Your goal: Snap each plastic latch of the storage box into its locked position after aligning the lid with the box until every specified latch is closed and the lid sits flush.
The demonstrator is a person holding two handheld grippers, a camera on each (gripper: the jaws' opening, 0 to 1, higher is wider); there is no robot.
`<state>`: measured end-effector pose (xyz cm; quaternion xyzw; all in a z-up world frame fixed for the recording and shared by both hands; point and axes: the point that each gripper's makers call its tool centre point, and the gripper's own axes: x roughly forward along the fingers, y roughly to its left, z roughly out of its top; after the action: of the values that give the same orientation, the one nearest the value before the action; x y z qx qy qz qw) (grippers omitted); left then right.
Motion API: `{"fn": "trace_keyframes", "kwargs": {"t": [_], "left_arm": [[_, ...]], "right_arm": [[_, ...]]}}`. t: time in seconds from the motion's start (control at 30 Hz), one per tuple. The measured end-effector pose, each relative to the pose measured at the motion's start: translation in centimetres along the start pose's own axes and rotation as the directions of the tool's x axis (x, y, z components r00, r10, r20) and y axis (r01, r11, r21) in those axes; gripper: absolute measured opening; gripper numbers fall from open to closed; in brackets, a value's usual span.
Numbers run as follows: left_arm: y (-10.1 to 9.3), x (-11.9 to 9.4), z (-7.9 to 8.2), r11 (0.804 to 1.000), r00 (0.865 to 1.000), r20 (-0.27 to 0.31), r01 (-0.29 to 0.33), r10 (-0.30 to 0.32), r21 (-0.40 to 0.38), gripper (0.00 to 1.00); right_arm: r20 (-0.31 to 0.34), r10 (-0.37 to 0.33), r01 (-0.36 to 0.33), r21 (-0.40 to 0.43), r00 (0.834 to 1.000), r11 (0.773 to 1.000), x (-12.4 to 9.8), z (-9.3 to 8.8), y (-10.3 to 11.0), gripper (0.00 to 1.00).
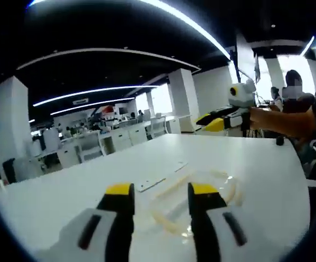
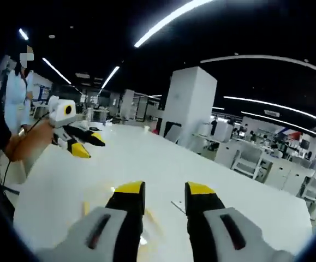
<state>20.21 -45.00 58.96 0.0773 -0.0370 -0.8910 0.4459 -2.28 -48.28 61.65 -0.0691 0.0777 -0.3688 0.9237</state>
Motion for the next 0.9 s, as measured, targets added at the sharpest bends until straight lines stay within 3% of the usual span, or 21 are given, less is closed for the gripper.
{"fn": "trace_keyframes", "kwargs": {"t": [0.13,0.27,0.37,0.43,0.53,0.67,0.8,0.9], "left_arm": [[0.4,-2.7,0.2,0.997,0.997,0.036,-0.069,0.070,-0.037,0.50],[0.6,-5.0,-0.1,0.989,0.989,0.050,-0.137,0.140,-0.061,0.56],[0.8,-6.5,-0.3,0.975,0.976,0.062,-0.202,0.208,-0.089,0.63],[0.8,-7.7,-0.4,0.964,0.965,0.074,-0.243,0.252,-0.112,0.67],[0.8,-9.0,-0.3,0.949,0.949,0.087,-0.291,0.302,-0.123,0.75],[0.7,-10.4,0.0,0.926,0.926,0.093,-0.355,0.367,-0.128,0.90],[0.3,-12.0,0.1,0.904,0.906,0.103,-0.390,0.411,-0.175,0.95],[0.5,-13.0,0.0,0.887,0.888,0.104,-0.427,0.449,-0.177,0.99]], "right_arm": [[0.069,-0.137,0.136,0.023,0.988,0.990,-4.5,0.5,-0.2,0.37],[0.088,-0.298,0.297,0.028,0.950,0.955,-9.3,0.1,0.0,0.54],[0.118,-0.377,0.376,0.035,0.919,0.926,-12.1,0.4,0.5,0.53],[0.120,-0.394,0.392,0.038,0.911,0.919,-13.3,0.3,1.0,0.56],[0.108,-0.450,0.445,0.066,0.886,0.893,-15.1,-0.3,1.4,0.65],[0.102,-0.533,0.522,0.119,0.840,0.845,-17.4,-1.2,1.6,0.81],[0.085,-0.595,0.578,0.166,0.799,0.799,-19.0,-2.2,1.8,1.00],[0.071,-0.617,0.595,0.201,0.783,0.778,-19.7,-3.0,2.5,1.00]]}}
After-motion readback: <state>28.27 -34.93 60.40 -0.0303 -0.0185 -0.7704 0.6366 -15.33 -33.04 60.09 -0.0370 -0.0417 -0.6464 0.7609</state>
